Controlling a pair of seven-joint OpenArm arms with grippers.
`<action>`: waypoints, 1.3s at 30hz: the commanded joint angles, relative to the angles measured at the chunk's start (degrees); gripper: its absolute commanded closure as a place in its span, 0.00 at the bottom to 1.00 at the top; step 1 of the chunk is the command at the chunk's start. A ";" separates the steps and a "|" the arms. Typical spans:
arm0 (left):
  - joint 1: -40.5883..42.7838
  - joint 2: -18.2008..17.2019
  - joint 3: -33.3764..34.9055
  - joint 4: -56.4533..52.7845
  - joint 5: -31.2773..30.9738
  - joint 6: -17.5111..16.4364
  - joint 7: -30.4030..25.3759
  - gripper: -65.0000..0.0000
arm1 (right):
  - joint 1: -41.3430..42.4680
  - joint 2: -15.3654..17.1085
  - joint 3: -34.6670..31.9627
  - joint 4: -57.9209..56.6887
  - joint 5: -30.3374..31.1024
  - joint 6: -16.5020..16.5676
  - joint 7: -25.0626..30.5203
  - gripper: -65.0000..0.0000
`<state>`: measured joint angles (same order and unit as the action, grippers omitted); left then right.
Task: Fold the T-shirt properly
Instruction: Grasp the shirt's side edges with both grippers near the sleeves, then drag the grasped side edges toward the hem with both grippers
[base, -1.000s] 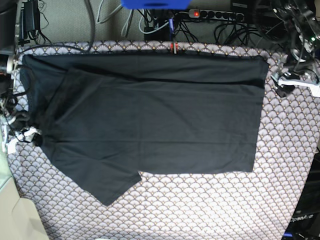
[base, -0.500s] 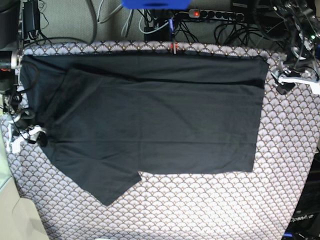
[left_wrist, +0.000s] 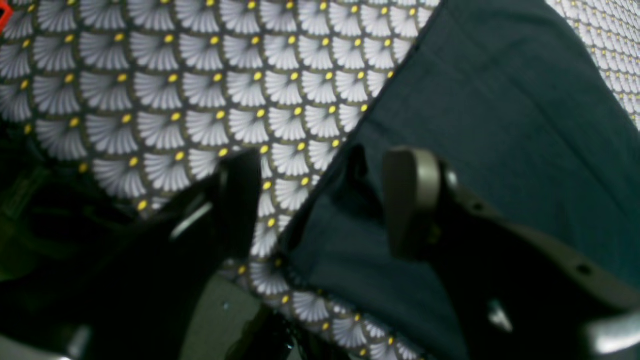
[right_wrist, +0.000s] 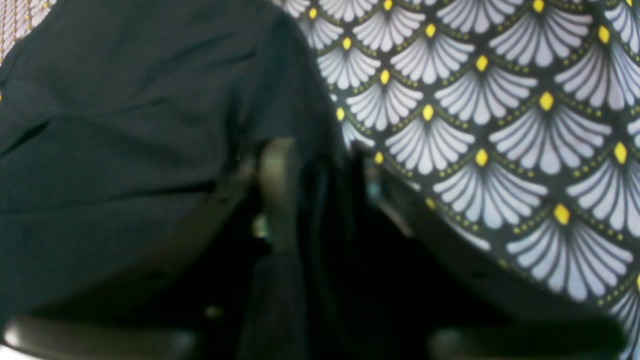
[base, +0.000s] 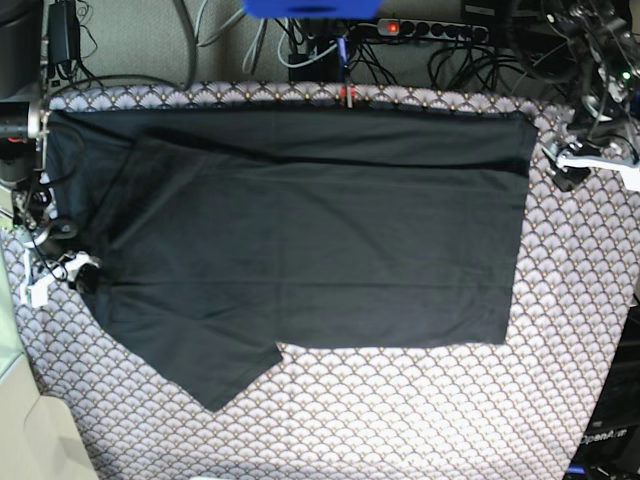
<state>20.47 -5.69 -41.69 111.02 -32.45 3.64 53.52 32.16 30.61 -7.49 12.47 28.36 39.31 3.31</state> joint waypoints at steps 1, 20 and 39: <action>-1.17 -0.59 -0.29 1.11 -0.30 -0.25 -1.08 0.42 | 0.23 0.29 -0.29 -0.12 -2.03 0.69 -3.79 0.85; -16.12 -0.50 0.42 -3.20 -0.30 -0.25 -0.73 0.42 | 1.11 2.93 0.15 6.12 -1.94 0.69 -3.79 0.95; -31.24 -6.31 19.14 -37.84 0.58 -0.17 -21.91 0.42 | 1.02 3.28 0.06 8.85 -1.68 0.69 -3.79 0.95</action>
<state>-9.61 -10.90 -22.31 72.25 -31.79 3.55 33.01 31.68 32.60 -7.64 20.53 25.78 39.59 -2.00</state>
